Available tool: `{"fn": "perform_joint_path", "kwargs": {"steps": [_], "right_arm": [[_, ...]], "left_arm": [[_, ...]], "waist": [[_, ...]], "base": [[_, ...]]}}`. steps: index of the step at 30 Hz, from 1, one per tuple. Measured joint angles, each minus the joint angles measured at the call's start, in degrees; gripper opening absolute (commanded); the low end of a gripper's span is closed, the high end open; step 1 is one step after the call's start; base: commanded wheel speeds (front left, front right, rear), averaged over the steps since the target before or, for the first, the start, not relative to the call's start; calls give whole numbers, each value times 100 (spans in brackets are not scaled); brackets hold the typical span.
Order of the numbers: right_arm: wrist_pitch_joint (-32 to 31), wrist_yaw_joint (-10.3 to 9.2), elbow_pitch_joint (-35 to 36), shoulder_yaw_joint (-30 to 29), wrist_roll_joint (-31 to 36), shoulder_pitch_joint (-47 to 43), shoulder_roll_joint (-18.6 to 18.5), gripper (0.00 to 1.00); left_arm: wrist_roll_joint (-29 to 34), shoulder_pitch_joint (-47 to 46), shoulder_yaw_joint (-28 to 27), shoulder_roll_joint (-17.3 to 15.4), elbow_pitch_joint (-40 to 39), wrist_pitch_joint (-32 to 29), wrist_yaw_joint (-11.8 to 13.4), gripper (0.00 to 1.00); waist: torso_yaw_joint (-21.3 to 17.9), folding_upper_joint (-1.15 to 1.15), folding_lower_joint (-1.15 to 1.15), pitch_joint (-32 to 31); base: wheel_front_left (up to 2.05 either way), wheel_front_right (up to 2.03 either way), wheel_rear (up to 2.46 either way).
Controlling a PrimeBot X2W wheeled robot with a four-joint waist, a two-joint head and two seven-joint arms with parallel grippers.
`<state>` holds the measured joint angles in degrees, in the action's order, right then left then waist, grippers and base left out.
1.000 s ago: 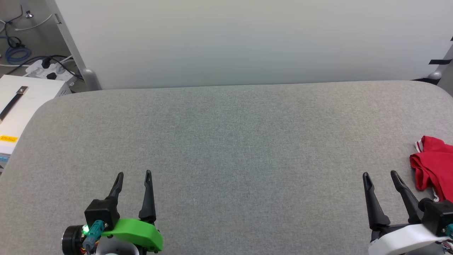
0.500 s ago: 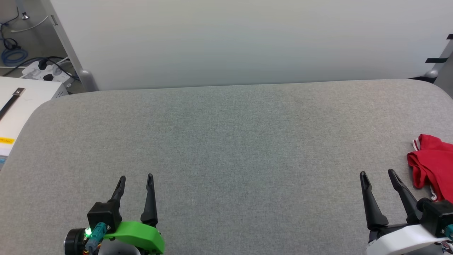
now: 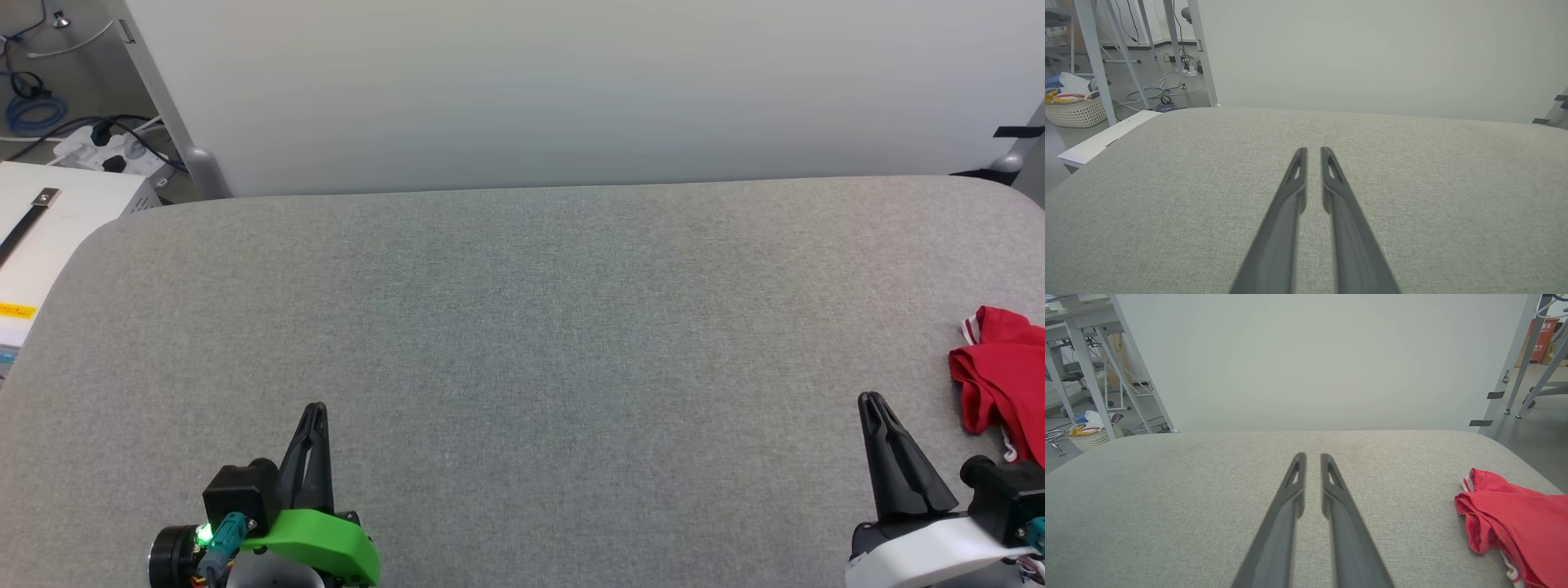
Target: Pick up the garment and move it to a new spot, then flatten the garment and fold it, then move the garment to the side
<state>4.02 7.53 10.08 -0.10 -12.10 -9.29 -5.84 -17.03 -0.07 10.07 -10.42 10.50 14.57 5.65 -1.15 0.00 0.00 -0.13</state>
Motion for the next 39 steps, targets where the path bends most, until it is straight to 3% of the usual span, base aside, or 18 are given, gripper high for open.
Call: {"fn": "perform_joint_path", "kwargs": {"steps": [39], "right_arm": [[-102,0,-289,0,334,180,79,0]], "left_arm": [[457,0,-287,190,-302,-436,-141,0]], "waist": [[36,0,0,4]], "base": [[0,0,0]]}}
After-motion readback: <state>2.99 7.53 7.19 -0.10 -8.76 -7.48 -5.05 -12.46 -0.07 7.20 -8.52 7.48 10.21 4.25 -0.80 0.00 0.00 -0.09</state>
